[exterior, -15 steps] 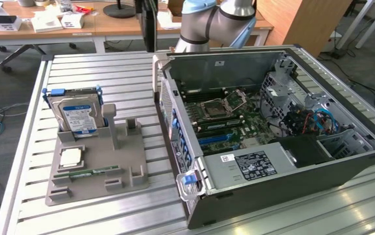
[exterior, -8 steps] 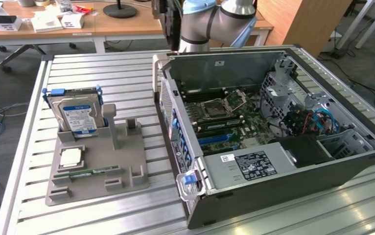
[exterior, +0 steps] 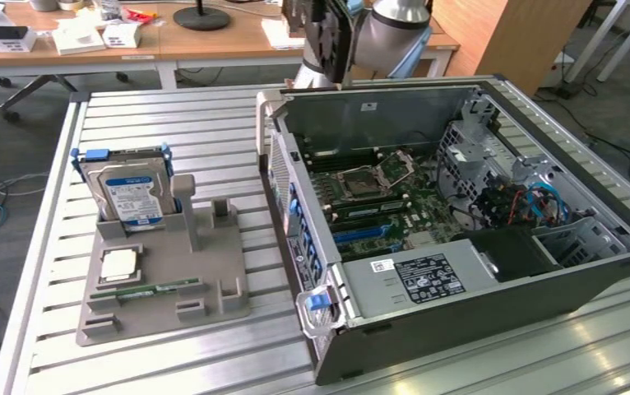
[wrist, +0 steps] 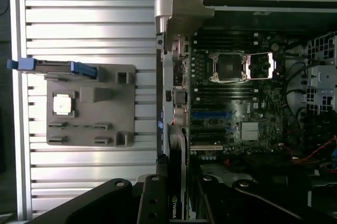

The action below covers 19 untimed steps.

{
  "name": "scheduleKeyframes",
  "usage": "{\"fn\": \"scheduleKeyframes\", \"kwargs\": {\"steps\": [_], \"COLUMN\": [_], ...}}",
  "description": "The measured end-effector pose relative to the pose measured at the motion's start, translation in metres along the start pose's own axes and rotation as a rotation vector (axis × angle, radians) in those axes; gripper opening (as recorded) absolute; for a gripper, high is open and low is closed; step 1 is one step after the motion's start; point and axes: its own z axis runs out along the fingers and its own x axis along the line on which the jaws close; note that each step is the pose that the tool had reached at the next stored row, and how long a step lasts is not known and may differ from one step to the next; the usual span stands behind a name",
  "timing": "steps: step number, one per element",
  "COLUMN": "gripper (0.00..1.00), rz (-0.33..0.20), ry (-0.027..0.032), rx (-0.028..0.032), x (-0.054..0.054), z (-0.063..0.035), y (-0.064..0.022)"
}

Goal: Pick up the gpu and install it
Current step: 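Pick up the gpu and move the gpu toward the slot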

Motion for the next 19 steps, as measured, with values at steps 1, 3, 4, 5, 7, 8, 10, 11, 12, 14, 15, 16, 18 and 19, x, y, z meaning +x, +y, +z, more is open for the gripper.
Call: {"fn": "scheduleKeyframes", "kwargs": {"steps": [1, 3, 4, 5, 7, 8, 10, 11, 12, 14, 15, 16, 18, 19], "gripper": [0.26, 0.26, 0.26, 0.26, 0.26, 0.26, 0.26, 0.26, 0.26, 0.26, 0.26, 0.26, 0.26, 0.26], "rz": [0.0, 0.0, 0.0, 0.0, 0.0, 0.0, 0.0, 0.0, 0.0, 0.0, 0.0, 0.0, 0.0, 0.0], "ry": [0.0, -0.0001, -0.0001, -0.0001, 0.0, -0.0001, -0.0001, -0.0001, -0.0001, -0.0001, -0.0001, -0.0001, -0.0001, 0.0], "rx": [0.0001, 0.0, -0.0001, -0.0001, 0.0, 0.0, 0.0, -0.0001, -0.0001, 0.0, 0.0, 0.0001, 0.0, 0.0001], "x": [-0.005, -0.014, -0.018, -0.023, -0.032, -0.036, -0.046, -0.05, -0.054, -0.064, -0.068, -0.073, -0.082, -0.086], "z": [0.0001, 0.0004, 0.0006, 0.0007, 0.0009, 0.001, 0.0013, 0.0015, 0.0016, 0.0019, 0.0019, 0.0021, 0.0024, 0.0025], "y": [0.0002, 0.0006, 0.0008, 0.001, 0.0014, 0.0016, 0.0021, 0.0023, 0.0025, 0.003, 0.0032, 0.0035, 0.004, 0.0043]}}
